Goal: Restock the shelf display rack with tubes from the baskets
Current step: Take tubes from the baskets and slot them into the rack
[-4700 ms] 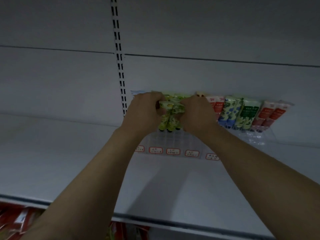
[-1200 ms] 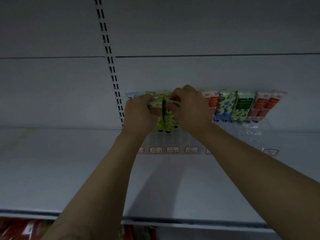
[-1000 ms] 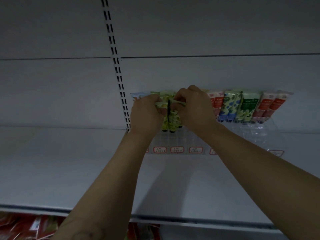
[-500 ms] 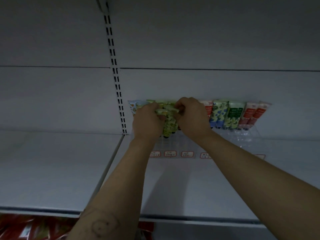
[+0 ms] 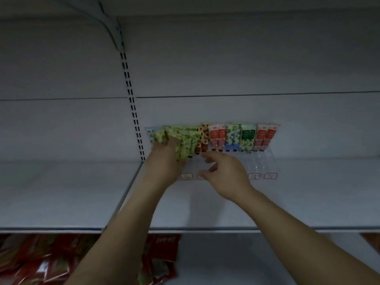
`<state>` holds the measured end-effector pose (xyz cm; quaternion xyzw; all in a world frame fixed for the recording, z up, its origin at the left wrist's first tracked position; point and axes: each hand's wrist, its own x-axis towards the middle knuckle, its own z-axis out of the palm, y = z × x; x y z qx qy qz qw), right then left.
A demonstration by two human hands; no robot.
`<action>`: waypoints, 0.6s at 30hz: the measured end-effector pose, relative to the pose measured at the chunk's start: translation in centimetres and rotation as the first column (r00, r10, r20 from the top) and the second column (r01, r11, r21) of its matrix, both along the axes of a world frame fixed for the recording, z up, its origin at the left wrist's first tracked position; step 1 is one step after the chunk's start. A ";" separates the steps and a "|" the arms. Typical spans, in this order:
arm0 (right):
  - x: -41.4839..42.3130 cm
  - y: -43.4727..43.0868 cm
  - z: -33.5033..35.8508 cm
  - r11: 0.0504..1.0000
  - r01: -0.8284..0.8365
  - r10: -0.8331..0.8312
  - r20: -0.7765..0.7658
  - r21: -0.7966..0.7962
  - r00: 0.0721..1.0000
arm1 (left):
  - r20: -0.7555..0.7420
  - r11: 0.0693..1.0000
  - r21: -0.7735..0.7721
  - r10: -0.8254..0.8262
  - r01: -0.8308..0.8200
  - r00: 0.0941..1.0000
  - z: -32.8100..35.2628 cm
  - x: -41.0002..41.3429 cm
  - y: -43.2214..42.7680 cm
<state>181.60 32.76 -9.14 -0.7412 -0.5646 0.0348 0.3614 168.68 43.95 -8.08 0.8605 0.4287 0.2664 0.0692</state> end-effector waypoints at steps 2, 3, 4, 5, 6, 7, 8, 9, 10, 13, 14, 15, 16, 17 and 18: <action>-0.1 -2.3 -0.3 0.999 -0.012 0.010 -0.029 -0.048 1.000 | -0.166 0.997 0.023 -0.064 0.068 0.984 -0.4 -1.4 -3.0; -0.3 -3.5 -0.5 0.998 -0.018 0.015 -0.039 -0.067 0.999 | -0.216 0.995 0.007 -0.098 0.102 0.971 -0.6 -2.2 -4.3; -0.5 -4.8 -0.8 0.996 -0.029 0.024 -0.049 -0.087 0.998 | -0.241 0.992 -0.014 -0.129 0.129 0.962 -1.0 -3.0 -5.7; -0.8 -6.1 -1.2 0.993 -0.047 0.041 -0.059 -0.111 0.997 | -0.251 0.988 -0.025 -0.152 0.150 0.956 -1.5 -4.0 -7.1; -1.1 -7.3 -1.6 0.987 -0.070 0.061 -0.062 -0.143 0.996 | -0.257 0.985 -0.024 -0.171 0.171 0.951 -2.2 -4.9 -8.5; -1.5 -8.5 -2.2 0.979 -0.092 0.083 -0.060 -0.181 0.995 | -0.267 0.981 -0.025 -0.194 0.194 0.944 -3.0 -5.7 -9.9; -1.9 -9.6 -2.8 0.968 -0.114 0.104 -0.057 -0.225 0.993 | -0.281 0.975 -0.030 -0.221 0.221 0.934 -3.9 -6.4 -11.3; -2.3 -10.5 -3.5 0.954 -0.134 0.125 -0.050 -0.269 0.991 | -0.304 0.968 -0.040 -0.248 0.248 0.920 -4.9 -7.0 -12.6; -2.7 -11.2 -4.3 0.936 -0.149 0.146 -0.035 -0.319 0.989 | -0.337 0.962 -0.062 -0.271 0.266 0.902 -6.0 -7.3 -13.7; -3.6 -12.7 -8.0 0.848 -0.171 0.217 0.034 -0.501 0.976 | -0.474 0.952 -0.180 -0.305 0.248 0.826 -9.7 -7.6 -15.6; -3.7 -13.0 -9.5 0.815 -0.175 0.234 0.037 -0.552 0.971 | -0.520 0.947 -0.236 -0.312 0.217 0.795 -11.2 -7.5 -15.8; -3.8 -13.3 -11.0 0.789 -0.178 0.244 0.034 -0.588 0.969 | -0.551 0.937 -0.293 -0.328 0.191 0.767 -12.7 -7.5 -16.0; -3.7 -13.4 -12.5 0.769 -0.175 0.248 0.034 -0.615 0.968 | -0.571 0.925 -0.340 -0.348 0.171 0.744 -14.3 -7.4 -16.1; -3.7 -13.6 -13.9 0.751 -0.172 0.250 0.034 -0.638 0.968 | -0.587 0.914 -0.374 -0.365 0.157 0.723 -16.0 -7.3 -16.2; -3.8 -13.7 -15.3 0.730 -0.172 0.257 0.032 -0.661 0.966 | -0.604 0.905 -0.402 -0.379 0.143 0.701 -17.6 -7.2 -16.3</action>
